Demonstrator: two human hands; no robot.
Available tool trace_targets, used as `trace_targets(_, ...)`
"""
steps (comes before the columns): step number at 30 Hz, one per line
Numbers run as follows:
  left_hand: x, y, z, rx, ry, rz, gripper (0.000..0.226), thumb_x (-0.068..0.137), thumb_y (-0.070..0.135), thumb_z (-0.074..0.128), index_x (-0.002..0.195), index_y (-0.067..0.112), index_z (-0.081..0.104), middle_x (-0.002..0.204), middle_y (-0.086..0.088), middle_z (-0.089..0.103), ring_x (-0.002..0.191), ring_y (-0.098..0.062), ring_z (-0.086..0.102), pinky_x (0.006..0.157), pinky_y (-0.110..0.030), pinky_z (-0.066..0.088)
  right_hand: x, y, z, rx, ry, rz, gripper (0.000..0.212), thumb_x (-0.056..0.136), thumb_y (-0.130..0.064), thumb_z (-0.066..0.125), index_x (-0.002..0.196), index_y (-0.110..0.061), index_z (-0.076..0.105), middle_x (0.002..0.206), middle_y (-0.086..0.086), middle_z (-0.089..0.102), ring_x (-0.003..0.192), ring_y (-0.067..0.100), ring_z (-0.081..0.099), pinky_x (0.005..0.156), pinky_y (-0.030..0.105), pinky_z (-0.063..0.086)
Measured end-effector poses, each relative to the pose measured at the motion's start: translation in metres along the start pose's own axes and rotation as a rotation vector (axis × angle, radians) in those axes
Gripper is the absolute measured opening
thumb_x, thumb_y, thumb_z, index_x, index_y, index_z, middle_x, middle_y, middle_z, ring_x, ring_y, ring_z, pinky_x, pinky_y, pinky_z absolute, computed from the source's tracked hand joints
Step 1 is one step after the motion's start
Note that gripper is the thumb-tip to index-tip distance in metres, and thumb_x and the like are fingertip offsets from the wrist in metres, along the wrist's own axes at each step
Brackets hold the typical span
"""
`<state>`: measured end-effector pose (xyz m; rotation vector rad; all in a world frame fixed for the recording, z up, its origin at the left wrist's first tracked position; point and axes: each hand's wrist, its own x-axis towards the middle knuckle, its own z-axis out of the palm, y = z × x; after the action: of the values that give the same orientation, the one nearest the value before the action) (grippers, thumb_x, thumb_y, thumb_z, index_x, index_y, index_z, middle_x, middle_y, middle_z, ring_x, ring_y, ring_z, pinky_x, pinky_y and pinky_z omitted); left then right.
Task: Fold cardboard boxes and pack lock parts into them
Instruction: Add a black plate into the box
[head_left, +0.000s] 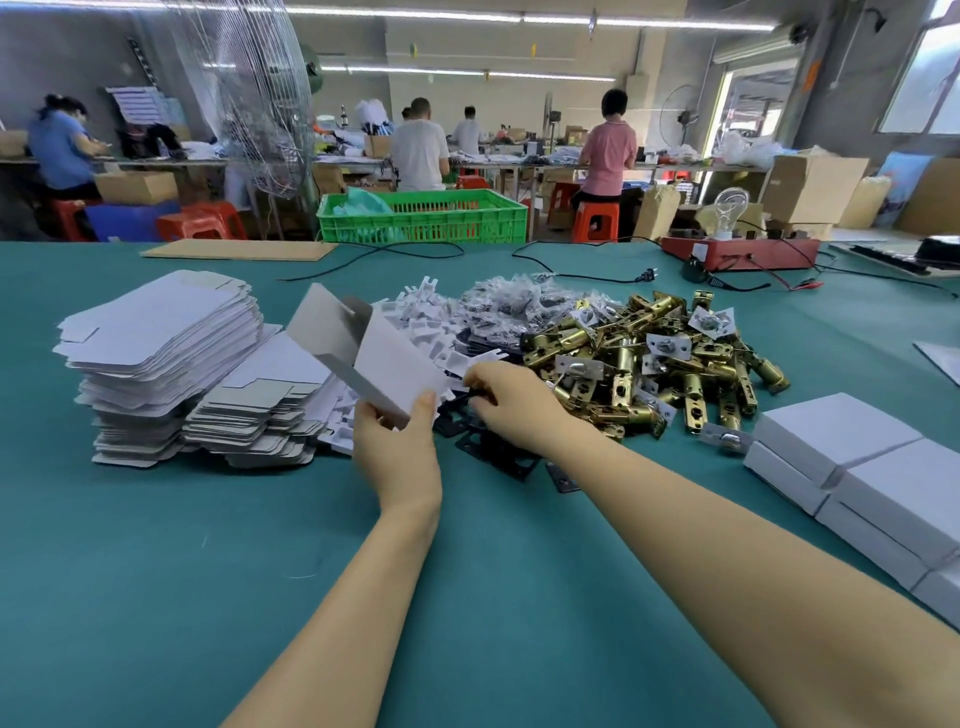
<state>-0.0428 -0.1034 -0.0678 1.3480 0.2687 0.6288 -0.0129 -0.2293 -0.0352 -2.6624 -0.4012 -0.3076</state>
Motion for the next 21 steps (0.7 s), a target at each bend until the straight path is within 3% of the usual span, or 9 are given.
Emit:
trace_targets(4,0.0,-0.002,0.004,0.039,-0.002,0.007,0.029,0.081,0.018,0.077,0.075,0.029,0.051,0.077,0.007,0.062,0.078,-0.022,0.062,0.073,-0.033,0.051,0.013,0.001,0.03,-0.27,-0.099,-0.145,0.048,0.094,-0.034,0.052,0.137,-0.013,0.045,0.143,0.004,0.041,0.132,0.023,0.037,0.097,0.038,0.042)
trace_targets(10,-0.004,-0.002,0.006,0.032,-0.022,-0.011,0.029,0.081,0.017,0.076,0.075,0.025,0.049,0.075,0.003,0.06,0.079,-0.024,0.061,0.074,-0.036,0.051,0.016,-0.007,0.042,-0.41,0.085,-0.062,0.041,0.09,-0.031,0.054,0.123,-0.006,0.054,0.126,0.011,0.048,0.114,0.032,0.044,0.081,0.037,0.04)
trace_targets(15,-0.006,-0.002,0.005,0.018,-0.021,0.004,0.026,0.083,0.02,0.075,0.076,0.025,0.05,0.077,0.001,0.06,0.077,-0.02,0.058,0.072,-0.032,0.049,0.016,-0.016,0.048,-0.281,0.02,0.067,0.038,0.093,-0.033,0.05,0.122,-0.009,0.054,0.123,0.011,0.051,0.115,0.033,0.044,0.088,0.041,0.038)
trace_targets(21,-0.008,0.0,0.006,-0.012,-0.017,0.04,0.027,0.085,0.02,0.074,0.079,0.03,0.05,0.078,0.006,0.06,0.075,-0.014,0.058,0.068,-0.022,0.048,0.016,-0.018,0.043,0.109,0.16,0.191,0.017,0.091,-0.014,0.052,0.1,-0.009,0.065,0.104,0.015,0.063,0.103,0.033,0.053,0.073,0.032,0.036)
